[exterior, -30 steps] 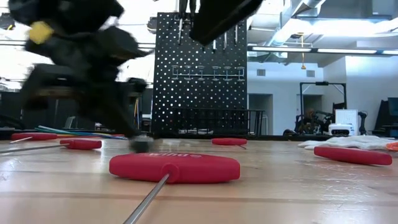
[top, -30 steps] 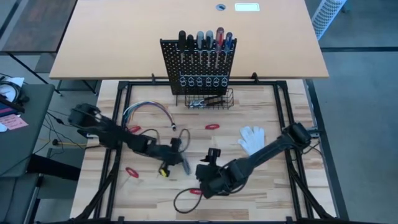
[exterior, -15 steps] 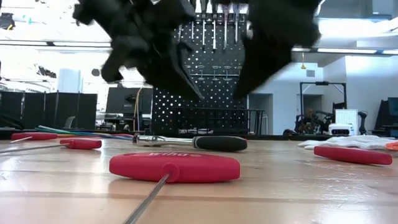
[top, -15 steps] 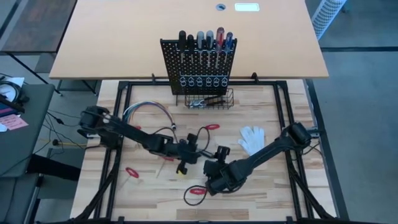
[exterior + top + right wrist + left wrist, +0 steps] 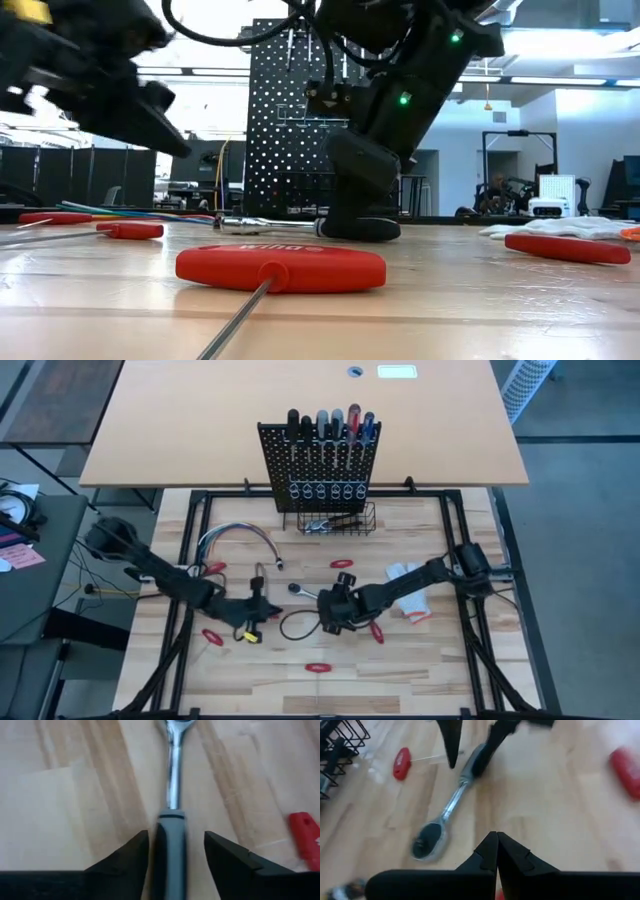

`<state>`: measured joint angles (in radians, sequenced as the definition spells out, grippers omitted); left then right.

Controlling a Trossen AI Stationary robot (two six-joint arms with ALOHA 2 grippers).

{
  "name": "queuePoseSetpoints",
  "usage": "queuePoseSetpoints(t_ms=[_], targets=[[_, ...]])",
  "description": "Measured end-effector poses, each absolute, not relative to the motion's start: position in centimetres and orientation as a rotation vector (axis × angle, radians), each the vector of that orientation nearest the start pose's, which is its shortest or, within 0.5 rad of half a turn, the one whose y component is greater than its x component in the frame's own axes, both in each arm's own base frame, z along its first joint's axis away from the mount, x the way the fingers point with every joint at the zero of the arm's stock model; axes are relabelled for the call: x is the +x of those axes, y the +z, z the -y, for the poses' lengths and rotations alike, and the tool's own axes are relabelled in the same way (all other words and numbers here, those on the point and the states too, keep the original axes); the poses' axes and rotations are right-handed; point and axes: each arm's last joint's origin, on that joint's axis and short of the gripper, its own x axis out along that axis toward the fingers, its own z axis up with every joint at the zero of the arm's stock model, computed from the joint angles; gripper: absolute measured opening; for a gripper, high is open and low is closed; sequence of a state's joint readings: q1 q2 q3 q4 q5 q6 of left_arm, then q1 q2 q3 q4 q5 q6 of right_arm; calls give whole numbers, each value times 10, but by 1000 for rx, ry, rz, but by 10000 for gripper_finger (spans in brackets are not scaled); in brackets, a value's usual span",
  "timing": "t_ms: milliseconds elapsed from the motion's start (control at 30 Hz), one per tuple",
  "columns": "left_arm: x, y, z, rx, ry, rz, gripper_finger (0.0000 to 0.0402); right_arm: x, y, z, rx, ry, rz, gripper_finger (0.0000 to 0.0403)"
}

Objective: Hang tools onto peg board
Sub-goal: Put the gray ratchet wrench into the black bin o the black pegboard

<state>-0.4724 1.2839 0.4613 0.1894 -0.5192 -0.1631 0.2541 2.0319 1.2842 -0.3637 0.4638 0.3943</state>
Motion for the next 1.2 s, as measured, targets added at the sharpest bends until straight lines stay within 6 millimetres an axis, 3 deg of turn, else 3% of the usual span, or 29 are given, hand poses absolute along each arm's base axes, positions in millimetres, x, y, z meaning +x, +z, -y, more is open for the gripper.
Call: queuePoseSetpoints(t_ms=[133, 267, 400, 567, 733, 933, 1067, 1200], targets=[[194, 148, 100, 57, 73, -466, 0, 395, 128, -84, 36, -307, -999, 163], [190, 148, 106, 51, 60, -440, 0, 397, 118, -85, 38, -303, -1016, 126], [189, 149, 108, 70, 63, -428, 0, 396, 113, -87, -31, -360, -1011, 94], [189, 149, 108, 81, 69, -426, 0, 386, 122, -96, -252, -494, -956, 93], [189, 149, 107, 81, 73, -423, 0, 378, 157, -85, -473, -722, -851, 81], [189, 149, 107, 93, 70, -422, 0, 373, 197, -43, -657, -815, -897, 42], [189, 150, 108, 96, 68, -419, 0, 374, 220, -14, -688, -823, -904, 5], [189, 150, 108, 96, 68, -420, 0, 373, 232, 1, -611, -765, -890, 13]])
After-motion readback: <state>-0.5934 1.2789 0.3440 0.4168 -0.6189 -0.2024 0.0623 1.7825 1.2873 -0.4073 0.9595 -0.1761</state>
